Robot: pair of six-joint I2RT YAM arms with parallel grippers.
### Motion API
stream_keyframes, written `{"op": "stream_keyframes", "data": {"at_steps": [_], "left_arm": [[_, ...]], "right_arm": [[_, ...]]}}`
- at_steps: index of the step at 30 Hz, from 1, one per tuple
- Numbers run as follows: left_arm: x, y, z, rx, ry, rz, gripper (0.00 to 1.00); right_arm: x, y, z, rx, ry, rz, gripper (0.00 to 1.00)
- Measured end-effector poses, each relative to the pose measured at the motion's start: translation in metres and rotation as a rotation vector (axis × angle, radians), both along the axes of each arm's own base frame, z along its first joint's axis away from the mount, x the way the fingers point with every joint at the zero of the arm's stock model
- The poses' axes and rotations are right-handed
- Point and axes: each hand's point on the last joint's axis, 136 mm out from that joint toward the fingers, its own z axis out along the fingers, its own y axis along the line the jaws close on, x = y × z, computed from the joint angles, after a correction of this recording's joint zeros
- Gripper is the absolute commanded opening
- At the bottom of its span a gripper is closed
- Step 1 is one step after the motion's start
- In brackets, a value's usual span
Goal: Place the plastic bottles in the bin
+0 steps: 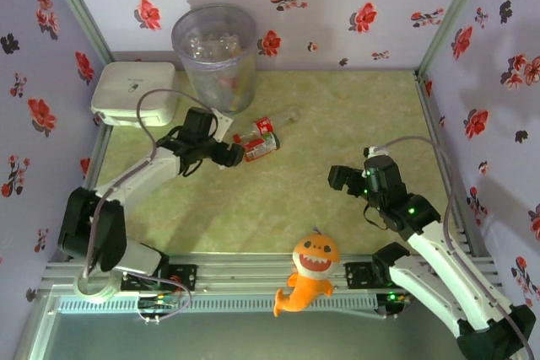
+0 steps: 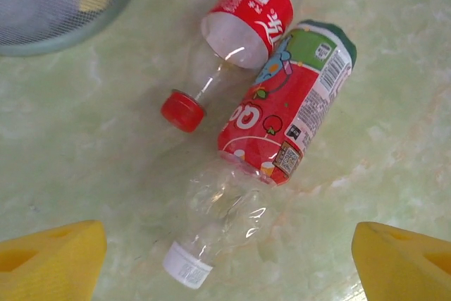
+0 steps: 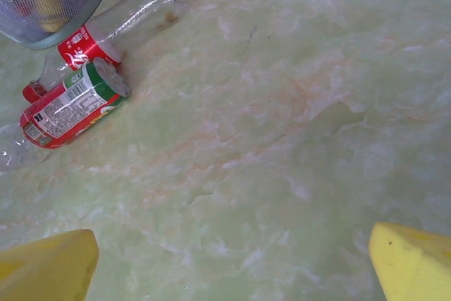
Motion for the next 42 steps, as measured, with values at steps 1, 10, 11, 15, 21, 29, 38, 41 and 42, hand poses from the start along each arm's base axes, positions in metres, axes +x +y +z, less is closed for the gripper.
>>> {"op": "stream_keyframes", "data": {"at_steps": [1, 10, 11, 15, 21, 29, 38, 41, 42], "left_arm": [[-0.001, -0.003, -0.006, 0.008, 0.015, -0.008, 0.90], [-0.007, -0.024, -0.046, 0.057, 0.081, -0.061, 0.91], [-0.006, -0.024, -0.051, 0.063, 0.084, -0.059, 0.90], [0.003, -0.021, -0.067, 0.099, 0.083, -0.034, 0.91], [0.007, -0.017, -0.092, 0.146, 0.111, -0.005, 0.88], [0.008, -0.017, -0.103, 0.149, 0.129, 0.020, 0.76], [0.011, -0.020, -0.103, 0.131, 0.122, 0.038, 0.61], [0.011, -0.021, -0.103, 0.131, 0.121, 0.037, 0.58], [0.011, -0.021, -0.103, 0.131, 0.121, 0.035, 0.57]], "right_arm": [[0.000, 0.000, 0.001, 0.001, -0.002, 0.000, 0.99], [-0.003, -0.002, 0.004, 0.019, -0.021, -0.006, 0.99], [-0.003, -0.002, 0.004, 0.019, -0.019, -0.006, 0.99], [-0.004, -0.002, 0.000, 0.020, -0.011, -0.010, 0.99], [-0.004, -0.002, 0.001, 0.022, -0.016, -0.010, 0.99], [-0.004, -0.002, 0.001, 0.021, -0.015, -0.010, 0.99], [-0.005, -0.003, -0.004, 0.015, -0.003, -0.010, 0.99], [-0.005, -0.003, -0.006, 0.012, 0.002, -0.010, 0.99], [-0.005, -0.003, -0.006, 0.012, 0.002, -0.011, 0.99]]}}
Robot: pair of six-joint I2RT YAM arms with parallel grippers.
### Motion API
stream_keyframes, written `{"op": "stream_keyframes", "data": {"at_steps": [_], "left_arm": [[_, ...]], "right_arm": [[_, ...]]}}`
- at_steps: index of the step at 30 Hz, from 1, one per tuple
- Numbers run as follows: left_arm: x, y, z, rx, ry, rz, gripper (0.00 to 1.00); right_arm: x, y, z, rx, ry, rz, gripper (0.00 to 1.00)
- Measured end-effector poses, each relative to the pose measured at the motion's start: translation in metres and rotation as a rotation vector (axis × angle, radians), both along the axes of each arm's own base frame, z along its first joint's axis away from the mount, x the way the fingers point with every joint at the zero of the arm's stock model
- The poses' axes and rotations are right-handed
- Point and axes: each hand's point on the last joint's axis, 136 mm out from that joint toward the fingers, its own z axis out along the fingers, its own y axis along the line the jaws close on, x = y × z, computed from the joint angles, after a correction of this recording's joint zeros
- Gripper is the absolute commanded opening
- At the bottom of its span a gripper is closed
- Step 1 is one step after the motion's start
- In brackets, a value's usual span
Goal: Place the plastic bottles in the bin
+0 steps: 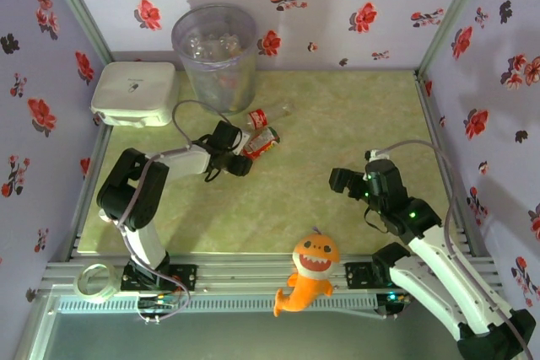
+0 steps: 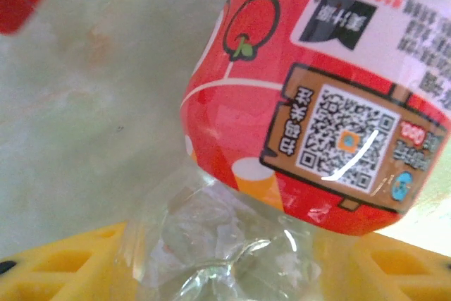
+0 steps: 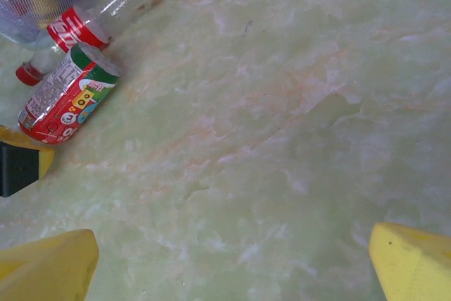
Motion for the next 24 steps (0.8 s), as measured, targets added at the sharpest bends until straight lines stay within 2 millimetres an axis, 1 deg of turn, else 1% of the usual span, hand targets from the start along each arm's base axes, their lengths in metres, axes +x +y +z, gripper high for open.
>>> {"op": "stream_keyframes", "data": {"at_steps": [3, 8, 11, 12, 13, 14, 16, 19, 22, 24], "left_arm": [[0.000, -0.001, 0.000, 0.000, 0.000, -0.002, 0.53], [-0.005, -0.001, 0.002, 0.006, 0.009, -0.009, 0.52], [-0.010, -0.001, 0.012, 0.005, 0.006, -0.018, 0.51], [-0.012, -0.001, 0.018, 0.004, 0.000, -0.024, 0.47], [-0.014, -0.001, 0.024, 0.001, -0.009, -0.028, 0.46], [-0.015, -0.001, 0.033, -0.004, -0.020, -0.034, 0.42], [-0.019, 0.000, 0.051, -0.014, -0.047, -0.047, 0.39], [-0.023, 0.001, 0.084, -0.034, -0.092, -0.063, 0.33], [-0.023, 0.001, 0.125, -0.059, -0.152, -0.077, 0.26], [-0.022, 0.001, 0.158, -0.081, -0.202, -0.085, 0.20]], "right_arm": [[0.000, 0.000, 0.000, 0.000, 0.000, 0.000, 0.99], [0.000, 0.000, 0.000, 0.000, 0.000, 0.000, 0.99], [0.000, 0.000, -0.001, -0.002, 0.003, 0.000, 0.99], [0.000, 0.000, -0.001, -0.003, 0.005, 0.000, 0.99], [0.001, 0.000, -0.002, -0.003, 0.006, 0.000, 0.99], [0.001, 0.000, -0.003, -0.005, 0.010, 0.000, 0.99], [0.001, 0.001, -0.004, -0.009, 0.017, 0.000, 0.99], [0.003, 0.002, -0.007, -0.013, 0.026, 0.000, 0.99], [0.006, 0.003, -0.007, -0.013, 0.024, 0.000, 0.99], [0.007, 0.004, -0.006, -0.010, 0.020, 0.000, 0.99]]}}
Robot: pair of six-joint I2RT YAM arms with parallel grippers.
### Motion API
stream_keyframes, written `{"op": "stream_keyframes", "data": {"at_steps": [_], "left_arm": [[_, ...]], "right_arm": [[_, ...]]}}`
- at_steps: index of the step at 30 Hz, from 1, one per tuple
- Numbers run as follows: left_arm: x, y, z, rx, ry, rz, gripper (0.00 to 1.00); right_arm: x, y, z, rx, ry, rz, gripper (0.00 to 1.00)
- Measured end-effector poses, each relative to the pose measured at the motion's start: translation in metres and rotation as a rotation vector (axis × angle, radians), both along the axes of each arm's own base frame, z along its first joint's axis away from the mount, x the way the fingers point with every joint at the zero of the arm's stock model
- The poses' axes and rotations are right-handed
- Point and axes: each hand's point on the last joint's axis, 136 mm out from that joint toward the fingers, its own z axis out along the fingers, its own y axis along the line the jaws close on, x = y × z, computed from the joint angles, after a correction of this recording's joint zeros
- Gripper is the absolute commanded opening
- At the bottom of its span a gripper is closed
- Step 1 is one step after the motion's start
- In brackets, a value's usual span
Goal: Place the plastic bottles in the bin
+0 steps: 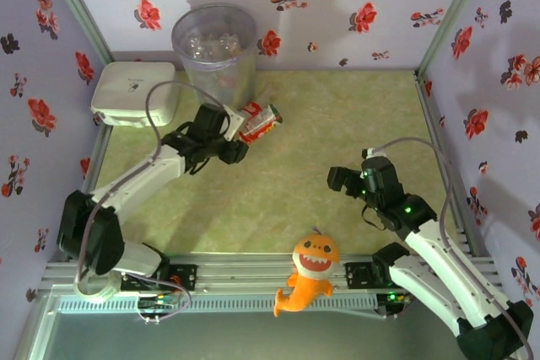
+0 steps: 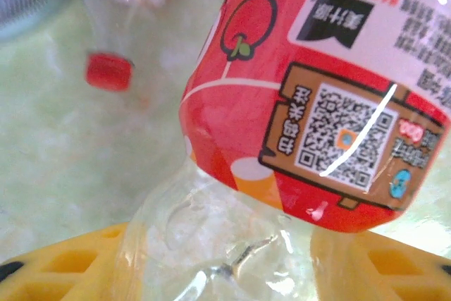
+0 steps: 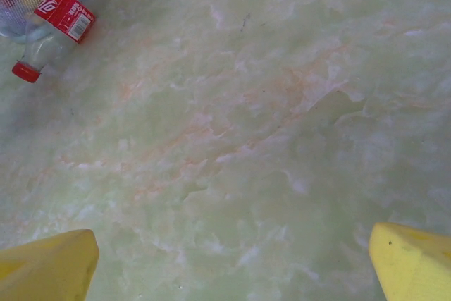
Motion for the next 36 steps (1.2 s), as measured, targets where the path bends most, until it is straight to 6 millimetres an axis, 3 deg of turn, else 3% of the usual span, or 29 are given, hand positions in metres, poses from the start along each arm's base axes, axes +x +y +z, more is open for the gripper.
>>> {"op": "stream_keyframes", "data": {"at_steps": [6, 13, 18, 22, 33, 36], "left_arm": [[0.002, 0.004, 0.084, -0.044, -0.147, -0.007, 0.00], [0.025, 0.021, 0.161, -0.079, -0.313, 0.049, 0.00], [0.066, 0.036, 0.202, -0.103, -0.388, 0.114, 0.00], [0.108, 0.042, 0.212, -0.109, -0.404, 0.156, 0.00], [0.221, 0.076, 0.176, -0.119, -0.380, 0.344, 0.00], [0.245, 0.086, 0.177, -0.119, -0.411, 0.394, 0.00]], "right_arm": [[0.000, 0.000, 0.000, 0.002, -0.001, -0.001, 0.99], [0.000, 0.001, 0.002, 0.013, -0.005, -0.006, 0.99], [-0.004, -0.002, 0.011, 0.044, -0.031, -0.018, 0.99], [-0.008, -0.004, 0.019, 0.075, -0.058, -0.028, 0.99], [-0.025, -0.013, 0.016, 0.066, -0.025, -0.037, 0.99], [-0.028, -0.015, 0.016, 0.061, -0.017, -0.037, 0.99]]}}
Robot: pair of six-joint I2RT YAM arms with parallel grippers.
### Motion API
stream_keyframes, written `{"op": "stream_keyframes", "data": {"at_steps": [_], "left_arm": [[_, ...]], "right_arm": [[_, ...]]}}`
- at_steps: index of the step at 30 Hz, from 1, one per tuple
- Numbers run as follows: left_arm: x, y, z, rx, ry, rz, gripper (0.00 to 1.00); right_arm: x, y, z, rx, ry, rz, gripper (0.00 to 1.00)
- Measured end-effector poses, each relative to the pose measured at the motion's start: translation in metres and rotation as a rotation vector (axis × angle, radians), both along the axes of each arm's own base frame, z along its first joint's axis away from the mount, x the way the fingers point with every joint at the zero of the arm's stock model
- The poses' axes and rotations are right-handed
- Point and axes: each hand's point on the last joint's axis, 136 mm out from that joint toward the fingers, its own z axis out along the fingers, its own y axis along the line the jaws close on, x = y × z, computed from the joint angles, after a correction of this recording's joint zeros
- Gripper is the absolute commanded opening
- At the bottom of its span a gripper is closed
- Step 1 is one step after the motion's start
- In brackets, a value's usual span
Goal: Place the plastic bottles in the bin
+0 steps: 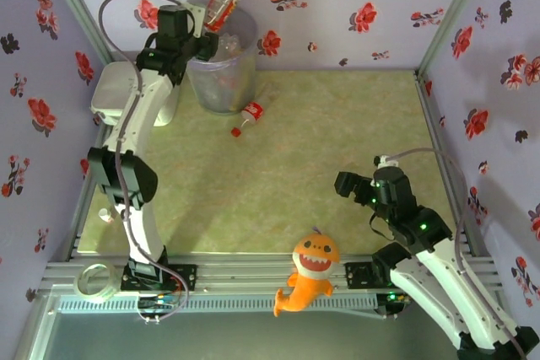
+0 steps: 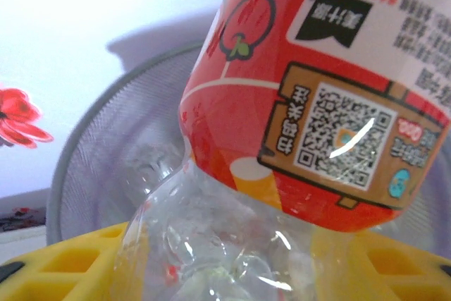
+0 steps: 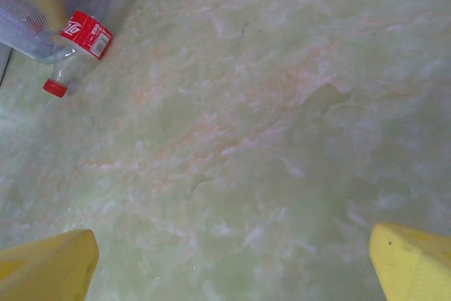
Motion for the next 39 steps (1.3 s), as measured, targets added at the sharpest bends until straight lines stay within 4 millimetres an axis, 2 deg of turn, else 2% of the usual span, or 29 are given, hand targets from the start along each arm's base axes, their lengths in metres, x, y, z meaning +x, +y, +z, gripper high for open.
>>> {"op": "stream_keyframes", "data": {"at_steps": [3, 4, 12, 17, 20, 22, 25, 28, 30, 33, 36, 39], "left_arm": [[0.022, 0.004, 0.009, -0.020, -0.043, 0.030, 0.00], [0.028, 0.005, 0.011, -0.024, -0.059, 0.039, 0.03], [0.055, 0.009, 0.012, -0.033, -0.107, 0.060, 0.03], [0.065, 0.011, -0.007, -0.019, -0.076, 0.056, 0.04], [0.071, 0.014, -0.028, 0.000, -0.037, 0.057, 0.08], [0.074, 0.017, -0.041, 0.012, -0.012, 0.060, 0.14], [0.076, 0.020, -0.055, 0.021, 0.015, 0.059, 0.29], [0.078, 0.019, -0.053, 0.024, 0.002, 0.053, 0.52], [0.079, 0.018, -0.054, 0.026, -0.001, 0.043, 0.71], [0.078, 0.015, -0.060, 0.032, 0.011, 0.026, 0.89], [0.078, 0.014, -0.063, 0.037, 0.018, 0.015, 1.00], [0.078, 0.013, -0.063, 0.040, 0.017, 0.008, 1.00]], "right_arm": [[-0.002, -0.001, -0.001, -0.006, 0.011, 0.000, 0.99], [-0.003, -0.002, -0.002, -0.007, 0.013, 0.000, 0.99], [-0.006, -0.005, -0.006, -0.024, 0.030, -0.008, 0.99], [-0.006, -0.006, -0.006, -0.029, 0.032, -0.011, 0.99], [-0.006, -0.006, -0.006, -0.028, 0.031, -0.011, 0.99], [-0.006, -0.006, -0.006, -0.028, 0.032, -0.011, 0.99], [-0.006, -0.006, -0.006, -0.029, 0.032, -0.011, 0.99], [-0.006, -0.006, -0.006, -0.029, 0.031, -0.011, 0.99], [-0.006, -0.006, -0.006, -0.029, 0.032, -0.011, 0.99], [-0.006, -0.006, -0.006, -0.030, 0.033, -0.011, 0.99], [-0.006, -0.006, -0.006, -0.031, 0.034, -0.011, 0.99], [-0.006, -0.007, -0.007, -0.032, 0.035, -0.012, 0.99]]}}
